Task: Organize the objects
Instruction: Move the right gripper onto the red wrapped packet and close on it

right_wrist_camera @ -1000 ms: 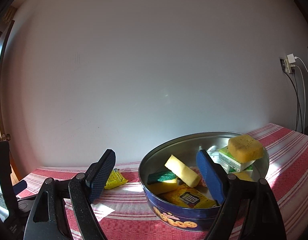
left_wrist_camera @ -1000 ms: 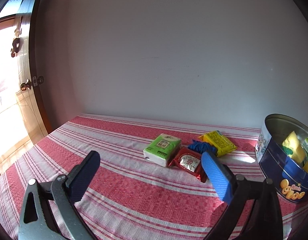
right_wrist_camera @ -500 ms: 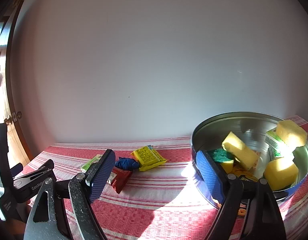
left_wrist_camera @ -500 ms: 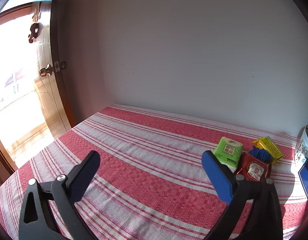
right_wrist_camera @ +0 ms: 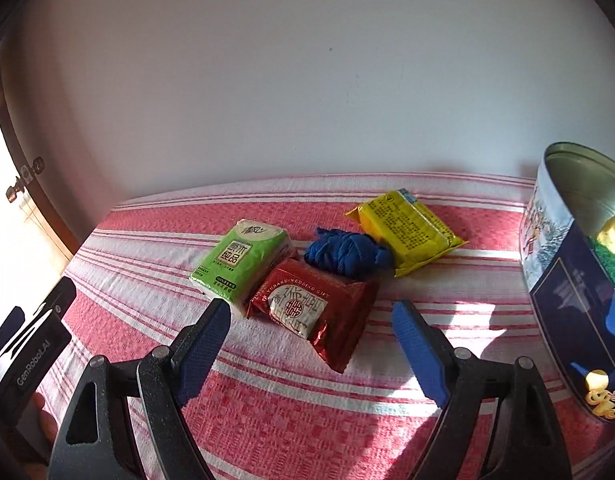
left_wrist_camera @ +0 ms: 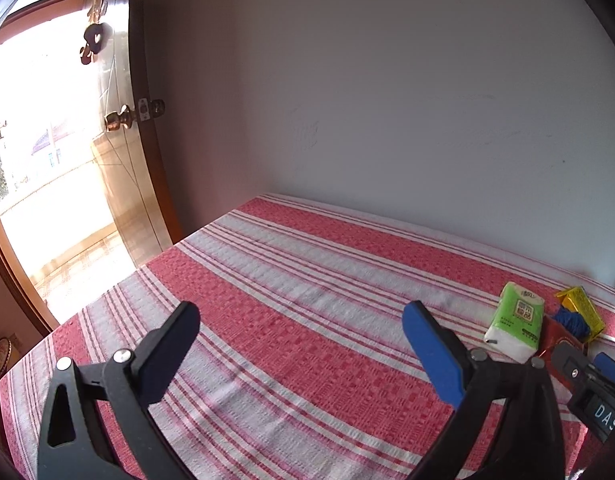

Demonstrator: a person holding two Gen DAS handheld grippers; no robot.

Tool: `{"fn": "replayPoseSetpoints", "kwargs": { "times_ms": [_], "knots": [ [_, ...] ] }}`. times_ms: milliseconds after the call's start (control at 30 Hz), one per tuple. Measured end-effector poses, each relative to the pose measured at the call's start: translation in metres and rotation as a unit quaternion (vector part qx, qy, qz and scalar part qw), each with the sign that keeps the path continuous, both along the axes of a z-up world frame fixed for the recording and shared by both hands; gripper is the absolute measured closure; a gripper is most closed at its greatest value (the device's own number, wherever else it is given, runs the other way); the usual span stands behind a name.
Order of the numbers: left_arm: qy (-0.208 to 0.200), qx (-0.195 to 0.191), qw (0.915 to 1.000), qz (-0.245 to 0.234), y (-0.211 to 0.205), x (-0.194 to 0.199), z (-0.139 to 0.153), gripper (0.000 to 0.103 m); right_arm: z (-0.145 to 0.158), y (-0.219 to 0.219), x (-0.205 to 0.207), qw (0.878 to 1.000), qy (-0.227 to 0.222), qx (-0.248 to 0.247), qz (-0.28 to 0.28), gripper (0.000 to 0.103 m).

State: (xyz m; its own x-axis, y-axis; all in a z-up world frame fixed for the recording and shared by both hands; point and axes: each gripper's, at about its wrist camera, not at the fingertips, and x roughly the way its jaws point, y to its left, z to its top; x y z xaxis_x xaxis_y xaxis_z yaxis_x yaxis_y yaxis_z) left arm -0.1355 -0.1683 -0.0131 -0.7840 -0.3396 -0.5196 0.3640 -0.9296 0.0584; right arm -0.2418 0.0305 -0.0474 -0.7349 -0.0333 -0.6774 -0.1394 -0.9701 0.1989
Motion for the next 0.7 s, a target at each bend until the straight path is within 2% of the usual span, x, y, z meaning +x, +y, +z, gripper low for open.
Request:
{"fn": "replayPoseSetpoints", "kwargs": {
  "times_ms": [167,267,500,700],
  "knots": [
    [-0.005,-0.001,1.0000,0.002,-0.002,-0.002,-0.001,0.001,-0.013,-0.001,-0.026,0.999,-0.038,-0.026,-0.020,0.018],
    [-0.003,0.003,1.0000,-0.001,-0.002,-0.001,0.000,0.001,-0.012,-0.008,-0.030,0.999,-0.041,-0.015,-0.025,0.019],
    [-0.009,0.002,0.9999,-0.014,0.001,-0.002,-0.001,0.001,-0.007,-0.003,-0.020,0.999,-0.038,-0.017,0.006,0.044],
    [-0.010,0.000,0.9994,-0.033,0.006,-0.003,-0.001,0.001,-0.007,0.023,0.010,0.997,-0.018,-0.069,0.028,0.047]
  ]
}}
